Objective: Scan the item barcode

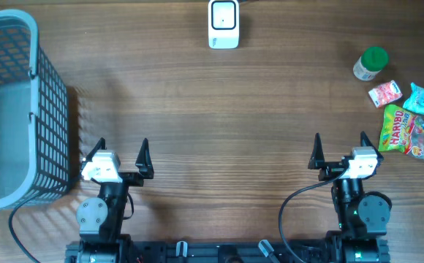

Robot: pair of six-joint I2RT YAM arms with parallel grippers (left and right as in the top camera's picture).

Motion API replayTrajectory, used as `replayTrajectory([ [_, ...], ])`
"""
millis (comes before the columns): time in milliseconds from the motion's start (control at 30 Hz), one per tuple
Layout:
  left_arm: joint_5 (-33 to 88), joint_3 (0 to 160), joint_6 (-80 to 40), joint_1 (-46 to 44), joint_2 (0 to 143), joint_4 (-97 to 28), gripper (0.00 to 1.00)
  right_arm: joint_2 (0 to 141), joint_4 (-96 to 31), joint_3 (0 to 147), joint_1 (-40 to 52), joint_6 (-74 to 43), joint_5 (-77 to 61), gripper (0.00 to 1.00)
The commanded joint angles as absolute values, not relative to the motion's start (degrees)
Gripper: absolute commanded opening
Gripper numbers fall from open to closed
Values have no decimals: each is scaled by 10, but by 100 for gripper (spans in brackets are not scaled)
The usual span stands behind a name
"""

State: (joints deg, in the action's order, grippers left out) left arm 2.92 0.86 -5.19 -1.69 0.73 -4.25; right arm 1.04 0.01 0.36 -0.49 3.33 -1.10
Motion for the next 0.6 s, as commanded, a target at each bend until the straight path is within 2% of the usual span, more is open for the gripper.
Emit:
replayTrajectory([
  [0, 33, 3, -49, -13, 2, -42, 100, 2, 1, 3, -8, 41, -18, 100],
  [567, 33, 3, -49, -13, 3, -42, 100, 2, 1, 3, -8, 41, -18, 100],
])
